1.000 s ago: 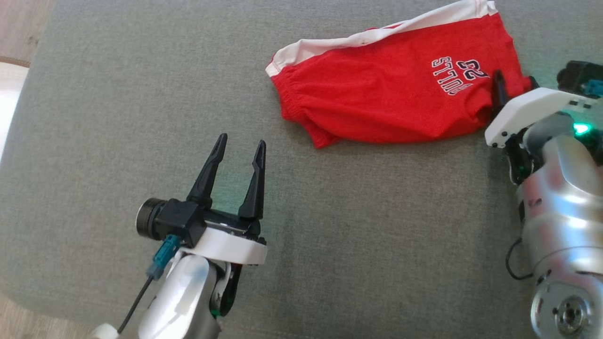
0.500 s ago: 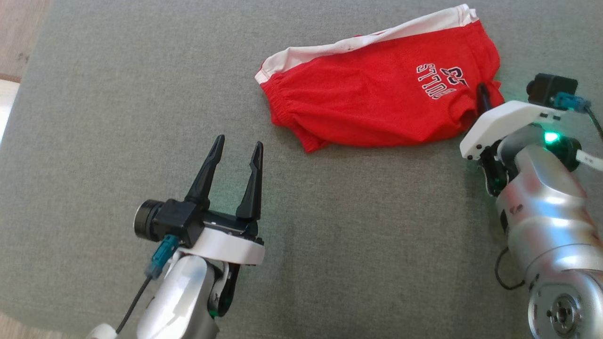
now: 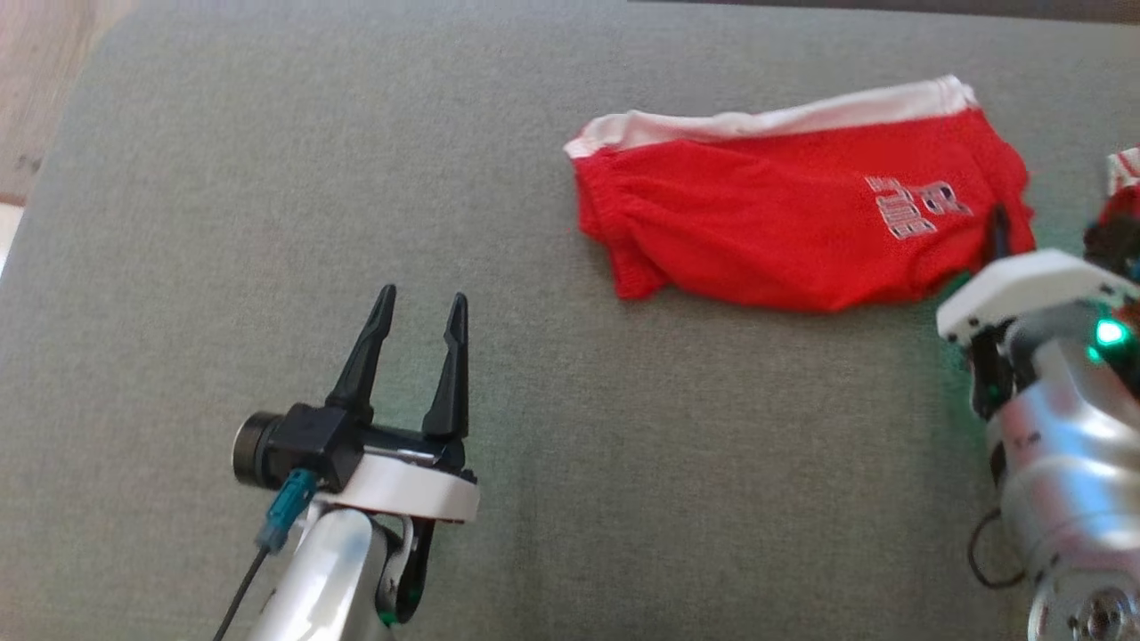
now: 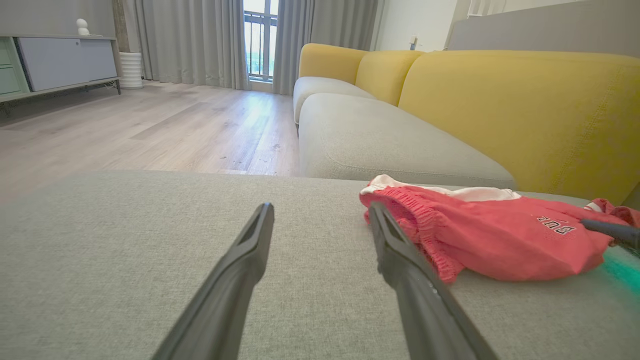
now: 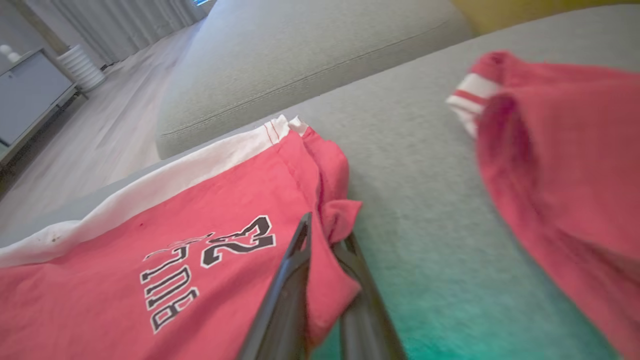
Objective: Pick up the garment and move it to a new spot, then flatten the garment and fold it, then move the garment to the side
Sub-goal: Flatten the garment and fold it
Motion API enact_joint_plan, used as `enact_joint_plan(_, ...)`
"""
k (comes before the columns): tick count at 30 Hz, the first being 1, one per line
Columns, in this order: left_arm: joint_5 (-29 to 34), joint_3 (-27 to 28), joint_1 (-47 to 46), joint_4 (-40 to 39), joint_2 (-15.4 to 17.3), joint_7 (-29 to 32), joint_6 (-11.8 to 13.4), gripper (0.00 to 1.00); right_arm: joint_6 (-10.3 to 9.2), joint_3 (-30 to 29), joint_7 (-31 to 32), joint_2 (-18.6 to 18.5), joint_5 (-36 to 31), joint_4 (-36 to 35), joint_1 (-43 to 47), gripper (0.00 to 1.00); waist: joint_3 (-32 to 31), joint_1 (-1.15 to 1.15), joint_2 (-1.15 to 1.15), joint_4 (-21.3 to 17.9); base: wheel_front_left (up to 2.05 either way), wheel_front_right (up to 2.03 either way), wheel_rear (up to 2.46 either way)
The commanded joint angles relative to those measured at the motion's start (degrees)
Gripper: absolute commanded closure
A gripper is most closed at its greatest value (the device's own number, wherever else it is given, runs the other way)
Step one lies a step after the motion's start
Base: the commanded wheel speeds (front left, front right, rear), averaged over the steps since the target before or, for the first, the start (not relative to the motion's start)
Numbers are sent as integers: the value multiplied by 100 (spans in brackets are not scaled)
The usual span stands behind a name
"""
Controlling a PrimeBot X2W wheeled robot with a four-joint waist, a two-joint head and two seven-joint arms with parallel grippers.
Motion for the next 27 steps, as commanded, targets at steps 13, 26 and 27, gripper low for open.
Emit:
enact_joint_plan(13,136,328,160,-186,28,-30,-108,0,-4,-456,-187,258,-32,-466,555,100,-390,0,0,-316,0,0,0)
enact_joint_plan(26,246,372,236,-25,28,-30,-212,0,-4,1119,-225,416,1427,-331,-104,100,-613,0,0,-176,0,0,0)
enact_joint_plan(27,248,366,242,-15,28,-30,-216,0,-4,1417,-226,416,1703,-387,-107,100,-640,0,0,-147,0,0,0)
